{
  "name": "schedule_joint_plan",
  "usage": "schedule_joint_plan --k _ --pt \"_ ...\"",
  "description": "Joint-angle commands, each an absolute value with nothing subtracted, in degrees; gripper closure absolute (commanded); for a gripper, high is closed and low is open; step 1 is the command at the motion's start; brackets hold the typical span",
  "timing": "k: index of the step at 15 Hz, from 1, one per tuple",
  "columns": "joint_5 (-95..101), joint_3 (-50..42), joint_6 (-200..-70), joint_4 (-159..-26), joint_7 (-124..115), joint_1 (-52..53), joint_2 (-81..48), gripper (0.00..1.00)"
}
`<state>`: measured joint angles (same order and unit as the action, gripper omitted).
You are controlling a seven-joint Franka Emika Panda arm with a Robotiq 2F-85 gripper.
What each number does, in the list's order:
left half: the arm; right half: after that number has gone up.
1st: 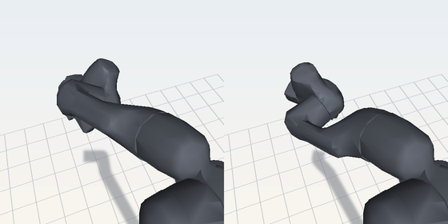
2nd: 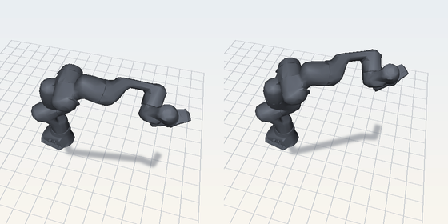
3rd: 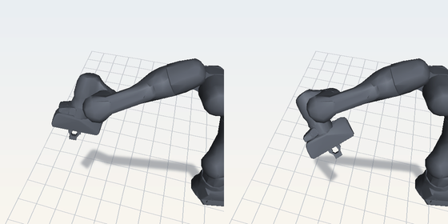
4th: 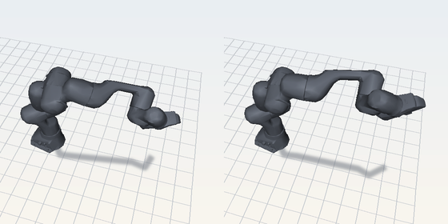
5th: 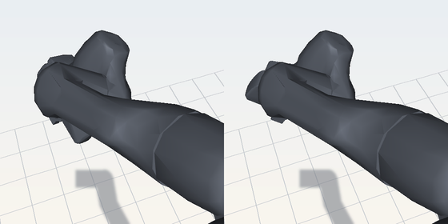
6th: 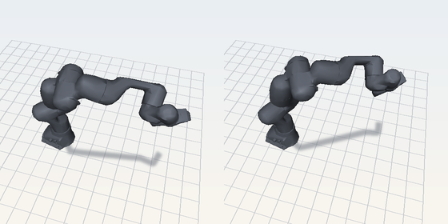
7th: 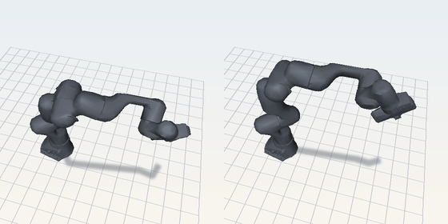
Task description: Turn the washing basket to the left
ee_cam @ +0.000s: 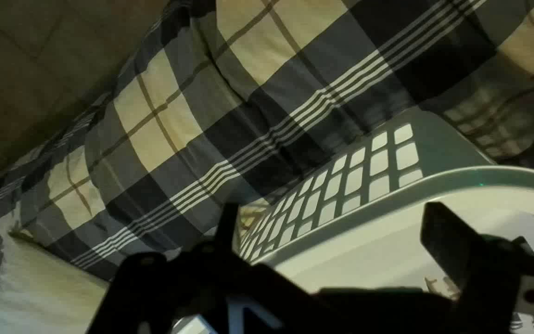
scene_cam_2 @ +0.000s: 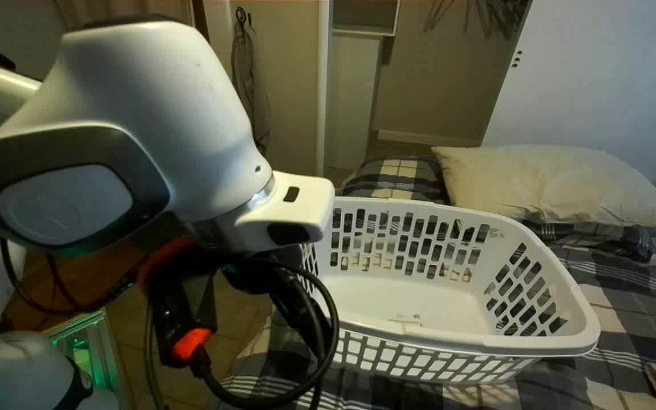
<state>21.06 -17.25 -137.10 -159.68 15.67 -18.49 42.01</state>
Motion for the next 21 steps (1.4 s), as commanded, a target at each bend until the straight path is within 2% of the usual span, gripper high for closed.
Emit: schedule_joint_plan --k 1,6,10,16,21 --pt "20.5 -16.7 -136.9 -159.9 16.0 -18.9 41.9 0.0" --pt "20.5 -16.7 -136.9 -160.2 16.0 -18.9 41.5 0.0" --pt "18.1 -12.9 -141.0 -153.5 2.5 -19.8 32.3 0.0" --pt "19.1 -5.6 -138.6 -141.4 -19.6 -21.6 15.4 0.0" --pt "17.7 -8.2 -140.3 -134.4 -22.8 -19.3 5.0 0.0"
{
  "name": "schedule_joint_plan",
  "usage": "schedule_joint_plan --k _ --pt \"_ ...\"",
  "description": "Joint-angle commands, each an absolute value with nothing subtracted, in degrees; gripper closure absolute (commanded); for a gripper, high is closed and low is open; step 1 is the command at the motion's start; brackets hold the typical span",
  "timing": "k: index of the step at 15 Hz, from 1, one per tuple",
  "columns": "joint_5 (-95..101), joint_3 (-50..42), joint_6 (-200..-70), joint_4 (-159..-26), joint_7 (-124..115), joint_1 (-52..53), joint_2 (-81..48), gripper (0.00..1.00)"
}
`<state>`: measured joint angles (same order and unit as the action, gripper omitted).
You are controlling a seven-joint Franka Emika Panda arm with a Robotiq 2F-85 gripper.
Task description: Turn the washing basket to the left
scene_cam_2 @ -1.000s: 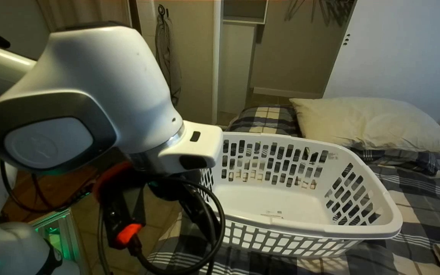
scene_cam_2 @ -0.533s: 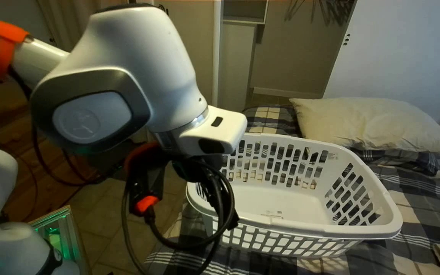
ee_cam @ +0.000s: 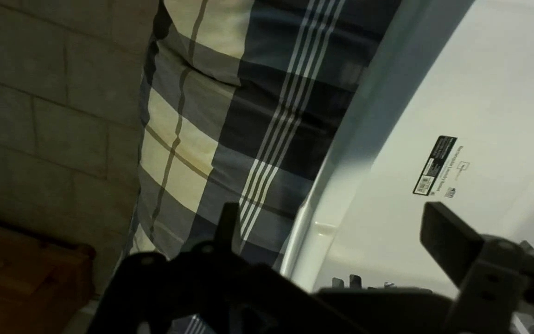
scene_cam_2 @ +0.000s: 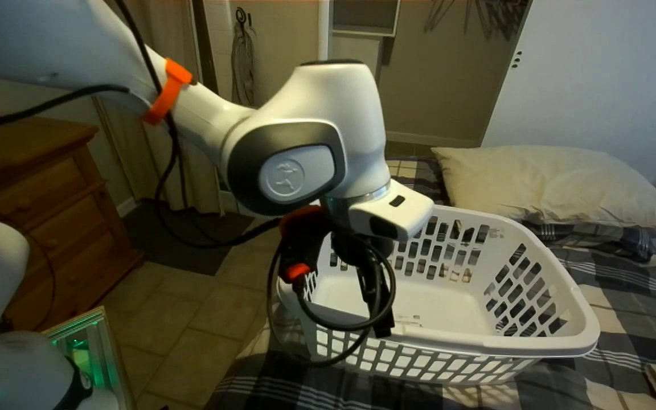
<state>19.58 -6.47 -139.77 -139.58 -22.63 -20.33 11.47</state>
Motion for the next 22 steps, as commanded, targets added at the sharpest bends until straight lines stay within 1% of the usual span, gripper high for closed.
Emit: schedule_joint_plan --k 1,6,9,10,11,13,14,20,21,22 --pt "17.0 -9.1 -141.6 -133.5 -21.4 -19.0 3.3 0.0" --pt "9.9 -12.1 -147.7 -129.8 -17.3 -17.7 -3.4 0.0" --pt "5.6 -12.8 -148.4 -128.2 -14.8 -17.2 -5.7 0.0" --pt "5.0 -13.0 -148.5 -127.7 -14.6 -17.0 -6.3 0.03" --pt "4.9 -13.2 -148.4 -127.1 -14.5 -16.9 -7.0 0.26" --pt "5.2 -13.7 -148.3 -126.2 -14.9 -16.6 -7.9 0.31" --pt "5.6 -14.0 -148.2 -125.8 -15.4 -16.5 -8.3 0.39" --pt "7.8 -15.8 -148.4 -124.7 -15.7 -15.8 -9.8 0.81" --pt "7.9 -15.9 -148.4 -124.5 -15.3 -15.7 -10.1 0.89" --pt "7.3 -15.8 -148.8 -124.5 -14.0 -15.8 -10.1 0.94"
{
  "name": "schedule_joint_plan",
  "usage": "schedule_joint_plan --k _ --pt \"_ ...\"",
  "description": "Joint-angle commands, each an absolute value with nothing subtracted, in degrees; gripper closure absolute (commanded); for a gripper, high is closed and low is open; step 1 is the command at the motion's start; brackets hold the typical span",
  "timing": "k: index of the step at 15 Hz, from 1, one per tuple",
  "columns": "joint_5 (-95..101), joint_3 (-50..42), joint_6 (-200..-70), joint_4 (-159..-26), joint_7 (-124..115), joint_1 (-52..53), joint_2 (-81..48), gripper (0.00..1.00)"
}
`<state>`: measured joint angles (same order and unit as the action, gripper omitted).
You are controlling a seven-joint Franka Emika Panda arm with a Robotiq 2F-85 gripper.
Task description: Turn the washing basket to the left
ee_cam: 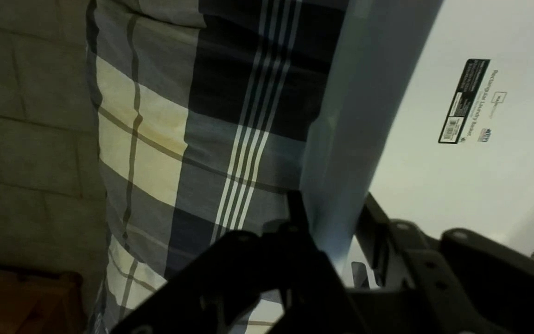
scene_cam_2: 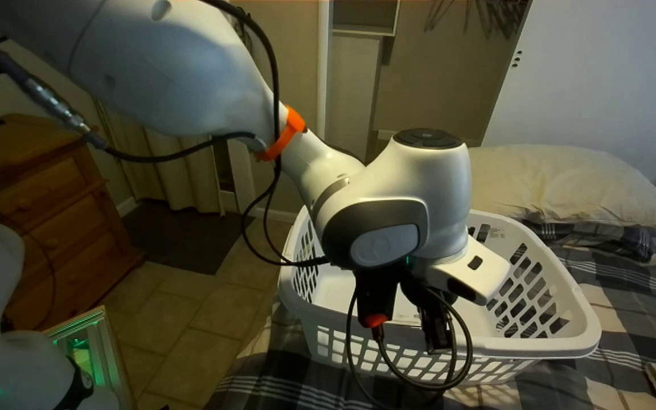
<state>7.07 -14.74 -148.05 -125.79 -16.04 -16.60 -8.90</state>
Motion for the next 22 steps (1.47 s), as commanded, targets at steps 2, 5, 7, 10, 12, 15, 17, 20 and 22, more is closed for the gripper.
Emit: schedule_joint_plan --k 2,5,7,10,12,15,17,20,22 --pt "5.3 -14.9 -151.6 -125.3 -8.1 -16.4 -9.7 0.95" --pt "3.3 -13.8 -155.7 -125.8 0.7 -17.0 -9.6 0.94" --pt "2.9 -13.3 -157.3 -125.9 5.7 -17.2 -9.7 0.94" --pt "3.2 -12.9 -159.2 -124.8 10.5 -17.2 -10.7 0.94" --pt "4.1 -13.9 -157.6 -125.7 4.8 -16.0 -10.0 0.75" --pt "4.1 -14.0 -157.6 -125.7 4.4 -16.0 -10.0 0.75" --pt "4.1 -14.0 -157.6 -125.7 4.3 -16.0 -10.0 0.75" --pt "4.1 -14.0 -157.6 -125.7 4.3 -16.0 -10.0 0.75" --pt "4.1 -14.0 -157.6 -125.7 4.3 -16.0 -10.0 0.75"
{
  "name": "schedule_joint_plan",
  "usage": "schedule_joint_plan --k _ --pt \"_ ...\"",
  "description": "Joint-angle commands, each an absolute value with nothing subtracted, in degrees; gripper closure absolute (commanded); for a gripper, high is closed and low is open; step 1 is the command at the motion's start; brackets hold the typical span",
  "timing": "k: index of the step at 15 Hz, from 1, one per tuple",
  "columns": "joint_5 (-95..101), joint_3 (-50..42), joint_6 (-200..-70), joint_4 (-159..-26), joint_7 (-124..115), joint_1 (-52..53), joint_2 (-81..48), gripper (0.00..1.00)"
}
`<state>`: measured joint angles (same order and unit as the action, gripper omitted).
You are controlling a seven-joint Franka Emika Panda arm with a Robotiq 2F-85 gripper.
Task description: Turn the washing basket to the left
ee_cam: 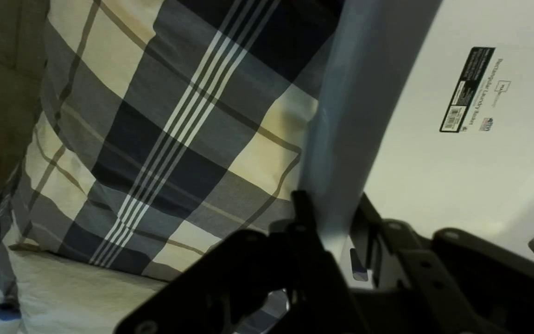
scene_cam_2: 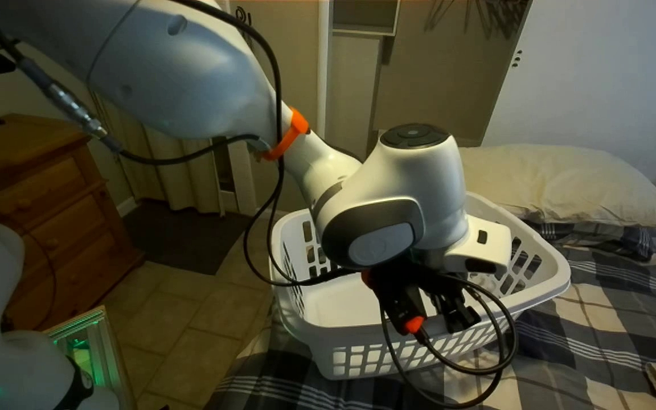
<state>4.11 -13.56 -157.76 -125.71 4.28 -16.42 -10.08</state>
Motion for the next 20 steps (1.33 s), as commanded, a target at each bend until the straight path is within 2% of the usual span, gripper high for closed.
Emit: schedule_joint_plan --k 1,9,17,20 --pt "4.1 -14.0 -157.6 -125.7 4.3 -16.0 -10.0 0.94" --pt "2.3 -11.4 -154.7 -117.5 24.1 -19.0 -11.5 0.94" --pt "-8.9 4.7 -156.7 -107.7 52.3 -32.4 -19.8 0.94" --pt "-10.7 3.4 -156.6 -104.1 60.6 -31.7 -23.3 0.94"
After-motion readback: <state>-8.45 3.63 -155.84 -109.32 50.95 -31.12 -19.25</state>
